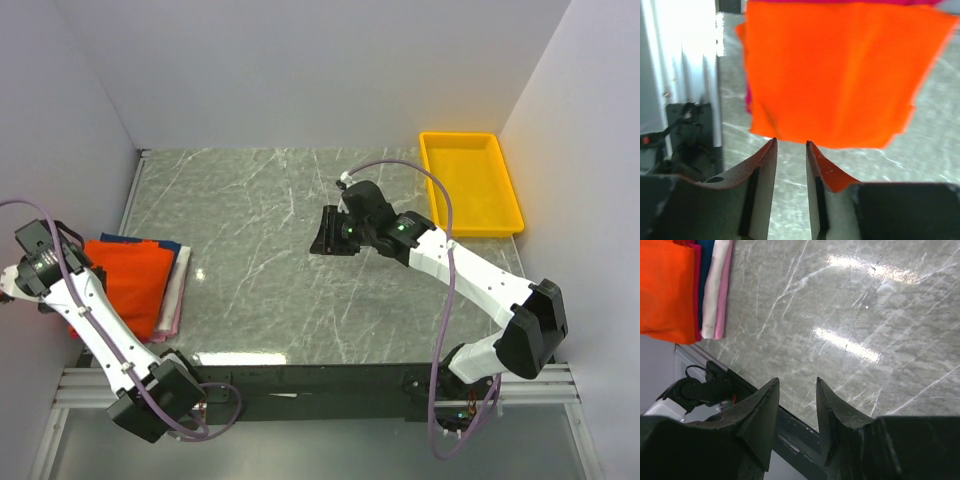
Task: Fold and stack the t-shirts
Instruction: Neatly place the folded tshirt to the corner, then reset both grippers
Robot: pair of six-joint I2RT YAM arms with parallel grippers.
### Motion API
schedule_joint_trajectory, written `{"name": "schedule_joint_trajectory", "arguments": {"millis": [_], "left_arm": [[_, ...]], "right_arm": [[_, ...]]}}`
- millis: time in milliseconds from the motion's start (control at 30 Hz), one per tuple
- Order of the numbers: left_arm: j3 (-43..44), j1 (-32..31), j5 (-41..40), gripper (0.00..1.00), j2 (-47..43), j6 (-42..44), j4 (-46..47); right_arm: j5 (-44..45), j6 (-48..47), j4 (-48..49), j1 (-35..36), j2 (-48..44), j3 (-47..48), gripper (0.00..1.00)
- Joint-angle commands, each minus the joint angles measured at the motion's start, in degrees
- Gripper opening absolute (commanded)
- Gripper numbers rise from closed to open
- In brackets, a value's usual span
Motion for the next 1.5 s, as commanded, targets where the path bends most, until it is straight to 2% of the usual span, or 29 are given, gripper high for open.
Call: {"name": "schedule_joint_trajectory", "arguments": {"millis": [0,67,167,267,300,367,400,433,467,533,567,667,700,800,900,1033,1300,1467], "left_arm": [[4.27,-0.04,3.53,0.34,-0.82,1.8,2.38],[5.06,-1.0,6.86,0.31,-1.17,2.94,3.27],[4.98,-6.7,11.6,0.29,-2.92,3.13,8.88],[6.03,-17.06,9.53,0.27,-3.73,-0.89,12.85],[6.38,-23.71,8.99,0.27,-3.46,-1.87,13.63],[6.91,-30.16,6.71,0.26,-1.54,-4.24,15.39],[6.91,-37.24,5.57,0.25,-0.83,-4.95,16.18],[7.17,-41.14,3.9,0.25,-0.04,-5.74,17.15],[7.26,-48.83,0.84,0.25,1.27,-7.58,17.85],[6.13,-55.73,-0.07,0.25,2.34,-8.21,22.48],[5.95,-62.2,-0.5,0.25,4.08,-8.65,23.48],[6.56,-72.26,-3.84,0.25,9.17,-8.04,27.69],[6.91,-77.42,-3.67,0.26,10.5,-7.43,28.92],[5.25,-83.51,-1.04,0.27,13.94,-3.91,36.12],[1.74,-86.08,4.14,0.32,14.91,-0.57,44.37],[0.24,-88.89,5.47,0.34,16.57,5.04,47.91],[-10.47,-92.24,8.02,0.33,16.93,6.56,56.79],[-12.34,-92.42,7.67,0.33,17.28,7.87,57.77]], "right_arm": [[1.56,-0.95,0.14,-0.03,-1.78,0.28,0.43],[2.09,-1.04,0.32,0.06,-2.56,-0.07,0.43],[3.22,-0.96,0.93,0.06,-3.7,-1.04,0.43],[4.63,-0.69,1.46,0.06,-5.2,-1.83,0.43],[4.9,-0.52,1.81,-0.03,-5.64,-2.18,0.43],[5.86,-0.25,2.16,0.06,-7.22,-2.88,0.43],[7.61,-0.08,2.16,0.06,-7.83,-3.06,0.43],[8.41,0.01,1.99,-0.03,-9.23,-3.24,0.43],[9.37,0.36,2.07,0.06,-10.03,-3.94,0.43],[12.89,0.45,2.43,0.06,-13.01,-5.51,0.43],[14.29,0.54,2.34,-0.03,-14.16,-6.05,0.44],[18.69,1.07,2.34,-0.11,-18.55,-8.33,0.45],[19.74,1.15,2.25,-0.03,-19.78,-8.95,0.45],[23.26,1.68,2.86,-0.11,-24.7,-11.93,0.47],[25.11,2.12,3.83,-0.12,-28.92,-14.92,0.48],[26.17,2.65,6.55,-0.12,-34.19,-20.36,0.49],[29.51,4.06,10.95,-0.11,-35.26,-26.97,0.49],[32.58,2.39,12.27,-0.11,-34.74,-28.11,0.49]]}}
